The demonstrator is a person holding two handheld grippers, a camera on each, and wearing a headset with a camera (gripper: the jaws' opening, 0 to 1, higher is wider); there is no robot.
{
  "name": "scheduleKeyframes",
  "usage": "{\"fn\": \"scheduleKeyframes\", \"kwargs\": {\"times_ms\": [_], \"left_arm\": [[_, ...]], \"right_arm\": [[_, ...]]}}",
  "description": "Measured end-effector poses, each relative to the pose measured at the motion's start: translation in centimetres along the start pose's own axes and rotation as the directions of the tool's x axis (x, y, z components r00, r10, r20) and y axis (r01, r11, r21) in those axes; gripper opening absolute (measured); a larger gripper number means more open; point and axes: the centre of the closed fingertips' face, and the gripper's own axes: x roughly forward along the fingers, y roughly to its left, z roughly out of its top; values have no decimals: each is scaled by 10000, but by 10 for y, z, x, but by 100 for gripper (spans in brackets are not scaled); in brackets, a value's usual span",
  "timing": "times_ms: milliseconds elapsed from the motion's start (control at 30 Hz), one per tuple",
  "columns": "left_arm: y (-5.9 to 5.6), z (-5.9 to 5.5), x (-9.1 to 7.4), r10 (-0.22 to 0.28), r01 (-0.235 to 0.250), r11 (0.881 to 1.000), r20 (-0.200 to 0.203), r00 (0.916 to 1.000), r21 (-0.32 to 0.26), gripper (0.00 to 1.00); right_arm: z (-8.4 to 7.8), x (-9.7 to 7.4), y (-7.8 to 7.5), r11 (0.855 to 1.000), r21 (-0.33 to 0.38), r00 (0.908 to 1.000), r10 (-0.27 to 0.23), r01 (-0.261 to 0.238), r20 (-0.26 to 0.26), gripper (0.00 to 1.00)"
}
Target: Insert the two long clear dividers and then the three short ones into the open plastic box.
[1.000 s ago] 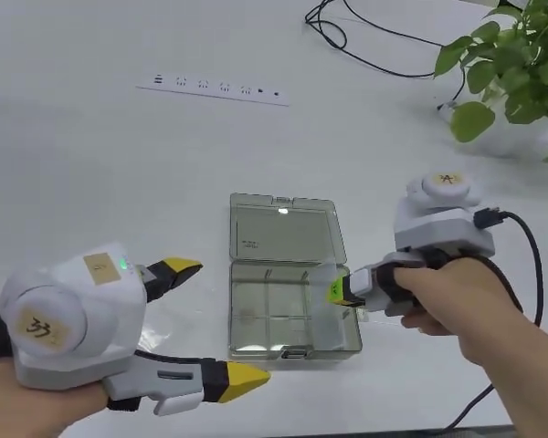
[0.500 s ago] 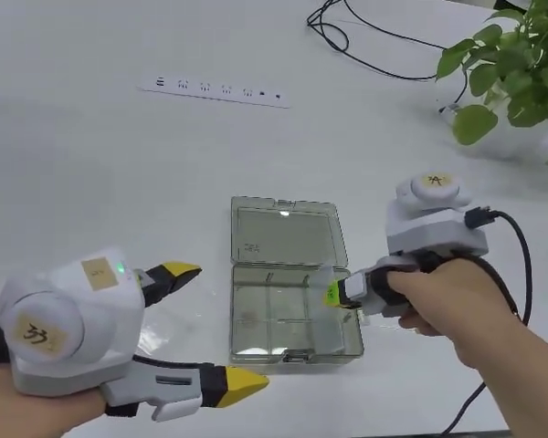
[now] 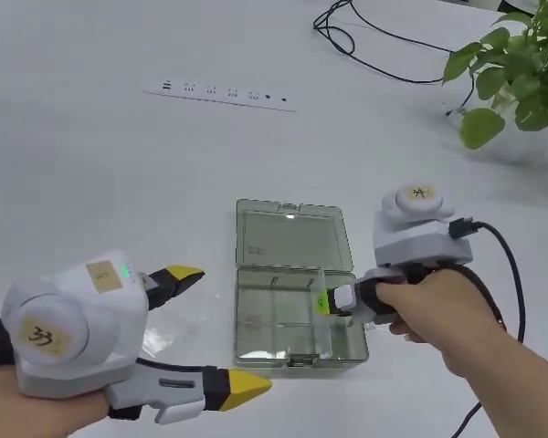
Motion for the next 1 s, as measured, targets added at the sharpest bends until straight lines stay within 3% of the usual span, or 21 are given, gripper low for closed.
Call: {"fn": "scheduleKeyframes", "kwargs": {"times_ms": [633,867,1000], "left_arm": [[0,-1,-4,300,-301,9995,-108,9995,-71,85],[-3,1,-6,453,-453,9990,-146,9989,-32,85],[-5,0,-7,517,-518,9987,-230,9984,-23,84]], "right_arm": [[-1,7,-1,9986,-220,9984,482,-476,310,10],[1,1,2,9950,-563,9933,870,-828,755,11],[3,-6,0,9895,-1133,9891,1023,-903,1056,19]]}}
